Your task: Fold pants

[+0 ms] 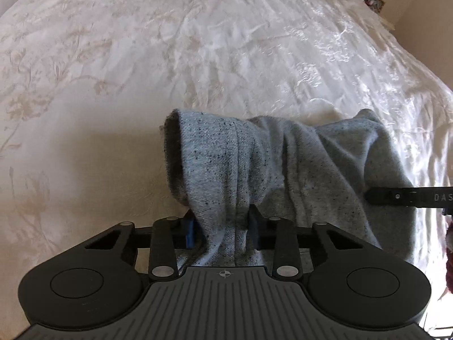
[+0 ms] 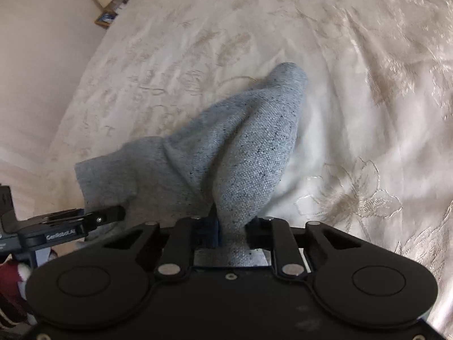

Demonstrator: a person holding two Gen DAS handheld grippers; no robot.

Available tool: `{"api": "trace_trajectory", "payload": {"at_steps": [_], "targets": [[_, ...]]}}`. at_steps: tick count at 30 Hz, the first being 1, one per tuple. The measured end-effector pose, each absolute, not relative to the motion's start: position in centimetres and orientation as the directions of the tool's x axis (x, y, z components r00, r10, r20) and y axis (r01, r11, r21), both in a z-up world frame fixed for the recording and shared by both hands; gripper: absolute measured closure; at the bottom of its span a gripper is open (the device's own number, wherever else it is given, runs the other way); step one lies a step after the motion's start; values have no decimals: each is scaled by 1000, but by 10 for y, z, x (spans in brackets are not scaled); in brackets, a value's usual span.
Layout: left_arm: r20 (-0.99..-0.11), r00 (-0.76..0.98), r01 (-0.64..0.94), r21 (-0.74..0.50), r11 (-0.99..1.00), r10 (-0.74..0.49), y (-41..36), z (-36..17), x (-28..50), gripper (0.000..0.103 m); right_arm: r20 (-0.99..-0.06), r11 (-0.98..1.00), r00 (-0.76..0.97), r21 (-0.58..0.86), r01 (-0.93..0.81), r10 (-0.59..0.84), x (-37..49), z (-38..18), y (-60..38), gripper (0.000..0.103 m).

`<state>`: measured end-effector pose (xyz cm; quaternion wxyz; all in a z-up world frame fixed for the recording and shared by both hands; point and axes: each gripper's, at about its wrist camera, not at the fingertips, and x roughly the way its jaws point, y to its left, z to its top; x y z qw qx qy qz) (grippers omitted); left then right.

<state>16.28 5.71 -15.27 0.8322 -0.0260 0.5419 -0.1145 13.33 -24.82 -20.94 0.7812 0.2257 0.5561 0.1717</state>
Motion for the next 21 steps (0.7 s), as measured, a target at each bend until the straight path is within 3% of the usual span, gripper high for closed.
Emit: {"api": "trace_trajectory", "payload": {"at_steps": [11, 15, 17, 19, 21], "targets": [[-847, 430, 270, -208, 940, -311, 41, -129, 155, 75, -763, 830, 335, 541, -135, 552, 136, -166, -207, 85], [-853, 413, 294, -208, 933, -320, 49, -134, 156, 75, -820, 890, 348, 428, -155, 455, 140, -155, -180, 85], [-870, 394, 273, -195, 942, -294, 57, -146, 157, 64, -836, 900, 338, 424, -105, 433, 140, -161, -184, 83], [-896, 366, 267, -158, 950, -252, 63, -166, 159, 50, -834, 891, 345, 454, -15, 431, 134, -171, -197, 71], [-896, 349, 282, -177, 943, -273, 71, -181, 158, 41, -839, 883, 330, 468, 32, 433, 132, -185, -206, 38]]}}
